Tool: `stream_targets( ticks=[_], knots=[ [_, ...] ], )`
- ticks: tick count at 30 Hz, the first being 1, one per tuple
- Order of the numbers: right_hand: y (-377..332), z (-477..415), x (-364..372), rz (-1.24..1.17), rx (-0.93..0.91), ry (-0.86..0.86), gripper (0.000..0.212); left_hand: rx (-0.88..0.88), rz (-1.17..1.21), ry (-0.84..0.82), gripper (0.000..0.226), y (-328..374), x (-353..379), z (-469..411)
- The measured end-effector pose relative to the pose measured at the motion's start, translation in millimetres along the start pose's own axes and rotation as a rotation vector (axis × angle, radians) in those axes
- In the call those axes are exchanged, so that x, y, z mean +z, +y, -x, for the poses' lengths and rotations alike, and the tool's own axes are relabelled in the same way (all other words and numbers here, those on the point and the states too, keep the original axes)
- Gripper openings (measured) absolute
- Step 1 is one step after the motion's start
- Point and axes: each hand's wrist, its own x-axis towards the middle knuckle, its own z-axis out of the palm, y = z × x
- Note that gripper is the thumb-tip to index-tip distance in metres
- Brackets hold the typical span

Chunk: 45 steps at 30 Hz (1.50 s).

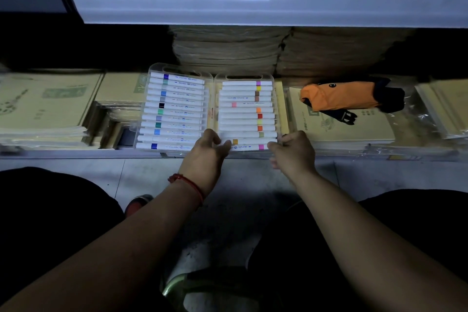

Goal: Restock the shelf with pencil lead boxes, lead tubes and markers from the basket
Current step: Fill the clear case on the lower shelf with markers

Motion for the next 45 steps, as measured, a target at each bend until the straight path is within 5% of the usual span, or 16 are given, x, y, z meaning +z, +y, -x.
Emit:
stream_targets(
  ticks=[4, 11, 17, 21, 31, 36, 45],
  knots=[
    [0.5, 0.7, 1.4, -0.293, 0.111, -0.053, 0.019, 0.088, -0.132, -0.009, 0.027, -2.5, -1.3, 4.4],
    [0.6, 4.3, -0.1, -0.334, 0.133, -0.027, 0.026, 0.185, -0.339, -0.118, 0.041, -4.0, -3.2, 13.0],
    [0.2, 5.3, 0.9, -0.295, 0.138, -0.024, 0.03, 0.008, -0.338, -0.29, 0.061, 9.8, -0.5, 18.7],
    [-2.7, 10.9, 1.5, -0.261, 0.132, -0.022, 0.028, -0.028, -0.191, -0.279, 0.066, 20.9, 2.9, 31.2],
    [-12.7, 16.1, -3.6, -0.359, 0.129, -0.021, 0.028, -0.245, 0.345, 0.075, 0.043, 23.0, -3.2, 21.2],
    [-12.5, 14.9, -1.8, -0.239, 0.094, -0.037, 0.018, -0.392, 0.558, 0.084, 0.039, 26.0, -10.2, 19.7],
    [-3.5, 7.0, -0.1, -0.26, 0.084, -0.048, 0.023, -0.277, 0.339, 0.011, 0.032, 9.5, -4.4, 0.0]
  ],
)
